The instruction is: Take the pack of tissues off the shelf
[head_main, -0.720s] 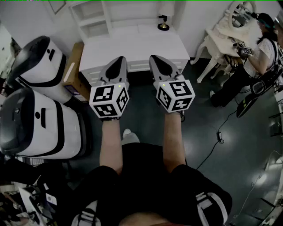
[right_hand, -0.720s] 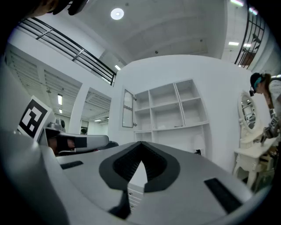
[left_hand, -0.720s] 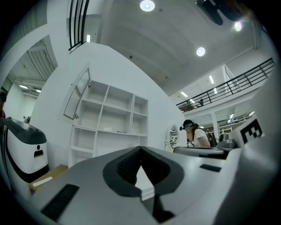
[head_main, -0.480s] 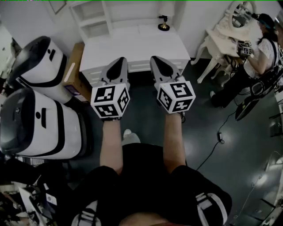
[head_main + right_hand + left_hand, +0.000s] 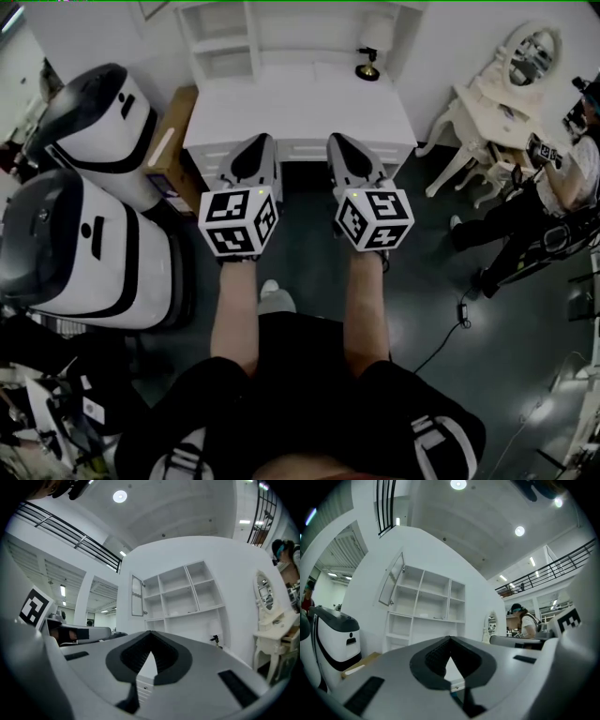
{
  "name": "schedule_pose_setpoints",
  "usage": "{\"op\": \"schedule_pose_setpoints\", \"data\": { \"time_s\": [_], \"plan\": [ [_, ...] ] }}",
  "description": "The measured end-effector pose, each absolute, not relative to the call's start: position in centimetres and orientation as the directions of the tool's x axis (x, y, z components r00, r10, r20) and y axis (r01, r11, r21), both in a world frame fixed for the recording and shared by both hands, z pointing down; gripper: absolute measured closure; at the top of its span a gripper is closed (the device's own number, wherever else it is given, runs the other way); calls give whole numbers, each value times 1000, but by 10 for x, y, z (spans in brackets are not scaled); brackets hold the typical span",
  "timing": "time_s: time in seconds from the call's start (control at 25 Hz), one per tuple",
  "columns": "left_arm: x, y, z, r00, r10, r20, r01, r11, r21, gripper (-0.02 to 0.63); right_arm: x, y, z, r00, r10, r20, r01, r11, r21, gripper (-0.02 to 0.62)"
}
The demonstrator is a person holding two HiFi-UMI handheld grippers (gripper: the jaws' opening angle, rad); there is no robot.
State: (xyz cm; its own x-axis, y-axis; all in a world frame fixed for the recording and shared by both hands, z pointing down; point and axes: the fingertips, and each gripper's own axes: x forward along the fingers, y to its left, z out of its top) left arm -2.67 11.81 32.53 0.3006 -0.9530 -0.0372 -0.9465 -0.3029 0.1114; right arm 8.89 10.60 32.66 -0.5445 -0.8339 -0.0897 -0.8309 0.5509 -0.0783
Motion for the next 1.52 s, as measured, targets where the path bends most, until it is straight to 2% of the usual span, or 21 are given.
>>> {"op": "schedule_pose_setpoints", "data": {
  "time_s": [0.64,0.92,1.52],
  "plan": [
    [-71,77,340,277,-961,-1,-950,-275,147,597,71,67,341,-515,-855,-59,-849,518,-107,577],
    [-112,31,335,288,-957,-21,-948,-288,138,597,19,21,335,-531,-844,-79,-838,536,-96,578],
    [-210,-75,338,322,-947,4,-934,-317,165,595,-89,-77,332,-527,-849,-34,-848,528,-51,577]
  ]
}}
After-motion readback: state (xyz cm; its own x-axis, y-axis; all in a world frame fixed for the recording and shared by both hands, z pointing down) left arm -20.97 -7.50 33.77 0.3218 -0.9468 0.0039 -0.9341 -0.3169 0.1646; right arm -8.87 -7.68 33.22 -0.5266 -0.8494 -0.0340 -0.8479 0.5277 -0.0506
